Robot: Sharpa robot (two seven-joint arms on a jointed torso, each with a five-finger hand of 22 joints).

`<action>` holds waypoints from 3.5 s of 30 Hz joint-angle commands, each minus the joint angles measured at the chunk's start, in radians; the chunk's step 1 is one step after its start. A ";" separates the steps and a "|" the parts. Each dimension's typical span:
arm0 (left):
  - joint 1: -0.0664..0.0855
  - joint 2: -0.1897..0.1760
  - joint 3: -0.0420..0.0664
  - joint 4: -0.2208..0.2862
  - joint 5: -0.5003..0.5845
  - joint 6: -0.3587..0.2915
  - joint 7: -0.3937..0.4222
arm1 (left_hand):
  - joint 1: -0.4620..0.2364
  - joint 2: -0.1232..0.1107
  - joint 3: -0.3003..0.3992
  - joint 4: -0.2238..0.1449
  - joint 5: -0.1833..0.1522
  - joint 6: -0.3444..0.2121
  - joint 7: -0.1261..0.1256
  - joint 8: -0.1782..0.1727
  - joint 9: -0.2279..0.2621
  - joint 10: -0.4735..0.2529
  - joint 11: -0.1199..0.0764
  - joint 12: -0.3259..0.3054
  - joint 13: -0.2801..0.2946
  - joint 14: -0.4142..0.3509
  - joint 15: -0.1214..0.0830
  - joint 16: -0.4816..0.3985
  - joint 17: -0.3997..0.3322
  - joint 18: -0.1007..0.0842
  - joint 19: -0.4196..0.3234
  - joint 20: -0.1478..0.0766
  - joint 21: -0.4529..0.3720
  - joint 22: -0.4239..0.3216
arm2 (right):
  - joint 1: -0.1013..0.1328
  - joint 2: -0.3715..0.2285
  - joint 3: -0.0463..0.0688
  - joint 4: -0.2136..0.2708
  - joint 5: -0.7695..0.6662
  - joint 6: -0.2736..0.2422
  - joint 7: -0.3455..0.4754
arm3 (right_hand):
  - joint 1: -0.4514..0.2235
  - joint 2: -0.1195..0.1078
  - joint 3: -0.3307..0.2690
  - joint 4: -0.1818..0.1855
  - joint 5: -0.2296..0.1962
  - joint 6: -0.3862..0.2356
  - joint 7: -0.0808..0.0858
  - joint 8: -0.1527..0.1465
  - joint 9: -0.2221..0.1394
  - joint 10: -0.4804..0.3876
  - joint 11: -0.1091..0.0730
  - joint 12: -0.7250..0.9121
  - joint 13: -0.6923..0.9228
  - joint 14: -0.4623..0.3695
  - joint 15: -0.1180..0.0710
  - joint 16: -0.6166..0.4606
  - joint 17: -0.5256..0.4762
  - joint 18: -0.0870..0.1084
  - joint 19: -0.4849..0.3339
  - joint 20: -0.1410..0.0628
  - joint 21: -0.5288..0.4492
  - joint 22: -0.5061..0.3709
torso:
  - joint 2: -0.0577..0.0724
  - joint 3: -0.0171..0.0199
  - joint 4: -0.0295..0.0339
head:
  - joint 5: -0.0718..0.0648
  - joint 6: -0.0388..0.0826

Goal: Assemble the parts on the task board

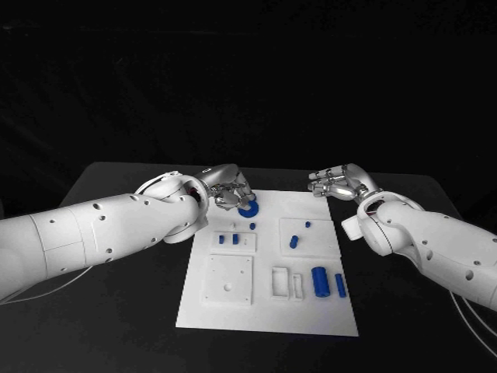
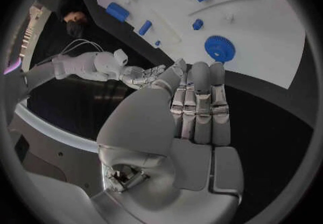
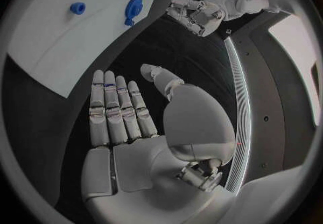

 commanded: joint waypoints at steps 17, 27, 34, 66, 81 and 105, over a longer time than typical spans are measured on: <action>-0.042 0.078 -0.009 -0.095 -0.260 0.074 0.072 | -0.024 -0.022 0.010 -0.004 0.010 -0.039 -0.001 -0.007 -0.005 -0.075 0.003 -0.006 -0.001 0.002 -0.012 0.032 -0.007 -0.021 0.031 -0.014 -0.033 0.021 | 0.000 0.007 0.000 0.014 0.002 0.002 0.014 | -0.007 0.001 0.008 0.000 0.004 0.003 -0.001 -0.001 -0.001 -0.004 -0.001 -0.002 -0.001 -0.006 0.002 -0.003 -0.001 0.005 -0.004 0.002 0.001 -0.001 | 0.000 -0.0010 -0.0020 | -0.001 -0.003; -0.061 0.097 -0.010 -0.126 -0.269 0.092 0.082 | -0.020 -0.018 0.013 -0.001 0.028 -0.038 0.003 -0.007 -0.005 -0.111 0.008 -0.007 -0.002 0.011 -0.012 0.043 -0.009 -0.018 0.037 -0.013 -0.035 0.023 | 0.000 0.009 0.000 0.026 0.002 0.002 0.013 | -0.007 0.001 0.008 0.000 0.004 0.003 -0.001 -0.001 -0.001 -0.004 -0.001 -0.002 -0.001 -0.006 0.002 -0.003 -0.001 0.005 -0.004 0.002 0.001 -0.001 | 0.002 -0.0017 -0.0019 | -0.004 -0.007; -0.067 0.102 -0.009 -0.138 -0.271 0.090 0.087 | -0.033 -0.025 0.056 -0.019 0.082 -0.040 0.005 -0.007 -0.005 -0.117 0.010 -0.007 -0.002 0.007 -0.012 0.052 -0.010 -0.012 0.025 -0.013 -0.004 0.024 | 0.000 0.009 0.000 0.032 0.002 0.002 0.012 | -0.007 0.001 0.008 0.000 0.004 0.003 -0.001 -0.001 -0.001 -0.004 -0.001 -0.002 -0.001 -0.006 0.002 -0.003 -0.001 0.005 -0.004 0.002 0.001 -0.001 | 0.000 -0.0011 -0.0007 | -0.005 -0.009; -0.097 0.136 -0.009 -0.198 -0.280 0.104 0.095 | -0.038 -0.027 0.124 -0.026 0.078 -0.085 -0.011 -0.008 -0.007 -0.120 0.009 -0.007 -0.002 0.011 -0.014 0.078 -0.008 -0.002 -0.020 -0.015 0.122 0.020 | 0.000 0.013 0.000 0.042 0.002 0.003 0.012 | -0.004 0.002 0.012 -0.001 0.003 0.004 -0.001 -0.002 -0.001 -0.004 -0.001 -0.002 -0.001 -0.007 0.001 -0.003 -0.001 0.005 -0.004 0.002 0.001 -0.001 | 0.000 -0.0006 -0.0002 | -0.015 -0.015; -0.104 0.147 -0.009 -0.216 -0.281 0.144 0.081 | -0.030 -0.011 0.119 -0.002 0.070 -0.059 0.013 -0.008 -0.006 -0.097 0.004 -0.007 -0.002 0.028 -0.018 0.098 -0.003 -0.005 0.002 -0.019 0.103 0.023 | 0.000 0.013 0.000 0.043 0.001 0.003 0.012 | -0.003 0.001 0.015 -0.001 0.002 0.004 -0.001 -0.002 -0.001 -0.004 -0.001 -0.002 -0.001 -0.007 0.001 -0.003 -0.001 0.005 -0.003 0.002 0.001 -0.001 | 0.001 -0.0005 -0.0009 | -0.019 -0.017; -0.107 0.137 -0.009 -0.213 -0.247 0.136 0.070 | -0.002 0.031 0.103 0.002 0.098 0.024 0.025 -0.007 -0.005 0.019 -0.005 -0.006 -0.001 0.075 -0.006 0.101 0.001 0.027 0.017 -0.009 0.164 0.022 | 0.000 0.015 0.000 0.043 0.001 0.002 0.013 | -0.004 0.002 0.016 0.001 0.002 0.005 -0.001 -0.002 0.000 -0.004 -0.001 -0.002 -0.001 -0.006 0.001 -0.003 -0.001 0.005 -0.003 0.002 0.001 -0.001 | -0.001 -0.0014 0.0002 | -0.014 -0.020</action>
